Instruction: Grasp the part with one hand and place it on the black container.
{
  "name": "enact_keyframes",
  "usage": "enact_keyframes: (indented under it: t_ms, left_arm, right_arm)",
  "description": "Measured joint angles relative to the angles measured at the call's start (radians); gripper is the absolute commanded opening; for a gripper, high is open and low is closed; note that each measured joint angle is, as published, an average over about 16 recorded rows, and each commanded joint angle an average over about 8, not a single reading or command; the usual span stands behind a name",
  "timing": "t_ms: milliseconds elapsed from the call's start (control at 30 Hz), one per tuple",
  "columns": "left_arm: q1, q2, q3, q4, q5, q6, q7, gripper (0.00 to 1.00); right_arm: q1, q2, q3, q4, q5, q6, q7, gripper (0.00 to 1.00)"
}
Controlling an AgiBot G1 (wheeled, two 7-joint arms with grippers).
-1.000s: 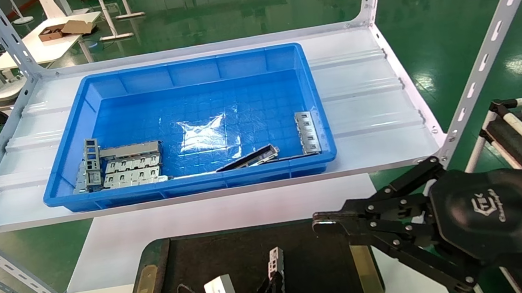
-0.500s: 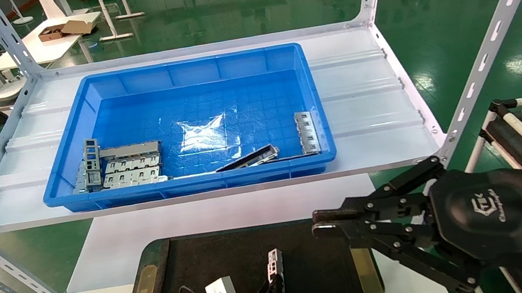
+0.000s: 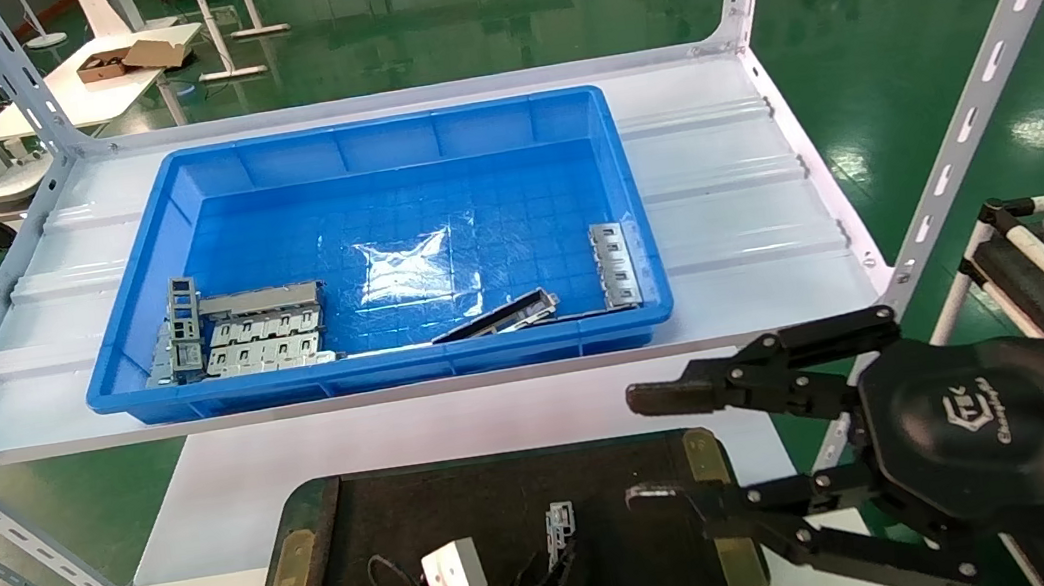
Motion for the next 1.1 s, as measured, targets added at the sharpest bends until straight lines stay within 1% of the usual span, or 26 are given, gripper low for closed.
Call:
enact_keyframes:
  t_ms: [200,533,800,1100]
  left_arm:
    - [0.018,-0.051,-0.026,-0.05,0.029,0.097,0.01,1.0]
    - [0.074,-0.168,-0.099,-0.156,0.043,0.313,0.061,1.0]
    - [0.12,-0.269,-0.163,-0.212,0.027,0.499,0.135,1.0]
    - [0.16,-0.394,-0.241,-0.23,-0.022,0.727,0.237,1.0]
  right_arm:
    - [0.0,0.0,0.0,0.0,0.0,0.0,0.0,1.0]
    - [0.0,0.0,0.0,0.0,0.0,0.0,0.0,1.0]
    - [0.0,0.0,0.0,0.0,0.0,0.0,0.0,1.0]
    - [0.0,0.0,-0.001,0.0,0.0,0.0,0.0,1.0]
